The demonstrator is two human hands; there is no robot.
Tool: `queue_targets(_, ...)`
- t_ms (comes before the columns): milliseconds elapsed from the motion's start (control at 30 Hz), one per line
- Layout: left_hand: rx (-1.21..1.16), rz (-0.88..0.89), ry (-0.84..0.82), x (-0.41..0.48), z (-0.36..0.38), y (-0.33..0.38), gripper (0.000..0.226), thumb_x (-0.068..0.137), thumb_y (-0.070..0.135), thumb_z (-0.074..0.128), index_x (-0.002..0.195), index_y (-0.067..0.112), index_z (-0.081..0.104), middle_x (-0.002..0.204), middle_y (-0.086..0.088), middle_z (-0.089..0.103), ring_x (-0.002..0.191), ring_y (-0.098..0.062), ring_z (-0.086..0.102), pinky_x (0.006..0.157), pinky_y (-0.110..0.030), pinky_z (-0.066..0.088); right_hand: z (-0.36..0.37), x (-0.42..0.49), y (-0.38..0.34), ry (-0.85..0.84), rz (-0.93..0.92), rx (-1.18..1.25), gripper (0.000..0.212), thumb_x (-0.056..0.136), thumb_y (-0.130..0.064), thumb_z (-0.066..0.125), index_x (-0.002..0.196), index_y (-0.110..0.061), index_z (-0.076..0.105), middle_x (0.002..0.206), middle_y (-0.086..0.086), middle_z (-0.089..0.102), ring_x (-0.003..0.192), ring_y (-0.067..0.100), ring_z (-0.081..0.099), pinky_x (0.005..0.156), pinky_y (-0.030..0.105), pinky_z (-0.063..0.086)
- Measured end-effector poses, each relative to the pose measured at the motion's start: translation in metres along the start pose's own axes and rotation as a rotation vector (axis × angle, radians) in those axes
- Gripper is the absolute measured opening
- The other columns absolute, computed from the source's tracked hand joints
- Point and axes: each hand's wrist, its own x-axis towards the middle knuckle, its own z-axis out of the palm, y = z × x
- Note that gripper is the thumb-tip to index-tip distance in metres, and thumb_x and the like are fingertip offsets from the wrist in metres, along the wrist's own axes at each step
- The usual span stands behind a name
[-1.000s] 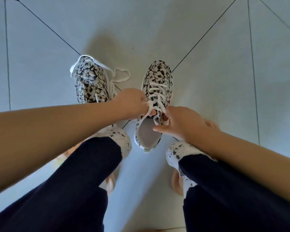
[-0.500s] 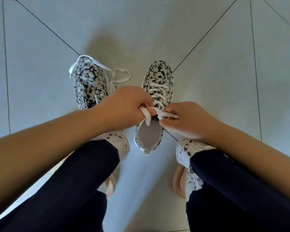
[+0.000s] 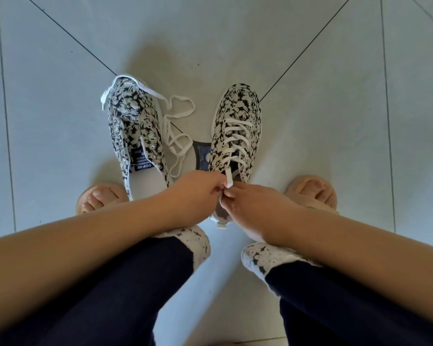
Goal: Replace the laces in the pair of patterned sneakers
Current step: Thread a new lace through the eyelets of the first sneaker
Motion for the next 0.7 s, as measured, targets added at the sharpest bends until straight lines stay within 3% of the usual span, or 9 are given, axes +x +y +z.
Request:
queue_targets(100, -0.033, -0.039, -0.020, 0.007, 0.005, -0.003, 0.020, 0.094, 0.007, 0.036, 0.102, 0.007, 0.055, 0.088, -0.003, 0.056, 0.085, -0.021, 0.052, 0.061, -0.014, 0.036, -0.001, -0.003, 0.011, 0.088, -0.035, 0.110, 0.042, 0.085, 0.002, 0.052, 0.124, -0.012, 0.053, 0.119, 0.000, 0.056, 0.107, 0.018, 0.052, 0.086, 0.034, 0.050)
queue_targets(233, -0.088, -0.044, -0.067, 0.011, 0.003, 0.000, 0.031, 0.093, 0.004, 0.039, 0.118, 0.011, 0.057, 0.112, -0.010, 0.061, 0.102, -0.027, 0.056, 0.088, -0.038, 0.045, 0.003, -0.008, 0.025, 0.435, 0.042, 0.222, 0.037, 0.065, -0.002, 0.080, 0.098, -0.018, 0.072, 0.093, 0.003, 0.065, 0.086, 0.023, 0.060, 0.059, 0.036, 0.055)
queue_targets(333, -0.049, -0.010, -0.017, 0.007, -0.005, 0.000, 0.023, 0.093, 0.007, 0.042, 0.102, 0.011, 0.063, 0.097, -0.009, 0.064, 0.091, -0.025, 0.059, 0.078, -0.033, 0.045, -0.001, -0.009, 0.024, 0.517, 0.071, 0.295, 0.025, 0.072, -0.009, 0.075, 0.095, -0.018, 0.072, 0.086, 0.006, 0.059, 0.069, 0.016, 0.053, 0.051, 0.024, 0.044)
queue_targets(367, -0.055, 0.004, 0.049, 0.004, -0.008, -0.003, 0.020, 0.092, 0.011, 0.046, 0.094, 0.019, 0.064, 0.090, -0.004, 0.063, 0.084, -0.019, 0.058, 0.075, -0.028, 0.044, -0.001, -0.008, 0.023, 0.530, 0.090, 0.339, 0.023, 0.074, -0.010, 0.074, 0.096, -0.016, 0.071, 0.087, 0.005, 0.059, 0.067, 0.015, 0.053, 0.052, 0.023, 0.043)
queue_targets(467, -0.140, -0.036, 0.235, -0.002, -0.011, -0.016, 0.019, 0.086, 0.016, 0.060, 0.101, 0.026, 0.068, 0.085, 0.015, 0.057, 0.072, 0.004, 0.053, 0.069, -0.009, 0.041, -0.003, -0.004, 0.022, 0.488, 0.210, 0.415, 0.030, 0.082, -0.017, 0.067, 0.111, -0.016, 0.061, 0.100, -0.003, 0.054, 0.078, 0.011, 0.053, 0.073, 0.024, 0.047)
queue_targets(600, -0.295, -0.115, 0.287, 0.001, -0.007, -0.027, 0.028, 0.080, 0.011, 0.067, 0.106, 0.021, 0.064, 0.094, 0.013, 0.058, 0.084, -0.005, 0.059, 0.070, -0.010, 0.042, -0.004, 0.003, 0.017, 0.369, 0.142, 0.273, 0.036, 0.091, -0.020, 0.056, 0.127, -0.019, 0.052, 0.114, 0.000, 0.055, 0.097, 0.016, 0.056, 0.082, 0.026, 0.046)
queue_targets(700, -0.233, -0.154, 0.219, 0.001, -0.004, -0.033, 0.046, 0.078, 0.016, 0.071, 0.119, 0.017, 0.052, 0.112, 0.002, 0.056, 0.095, -0.013, 0.057, 0.084, -0.023, 0.046, -0.006, 0.005, 0.012, 0.231, 0.076, 0.123, 0.032, 0.094, -0.015, 0.050, 0.126, -0.017, 0.050, 0.110, 0.000, 0.055, 0.092, 0.016, 0.058, 0.075, 0.026, 0.049)
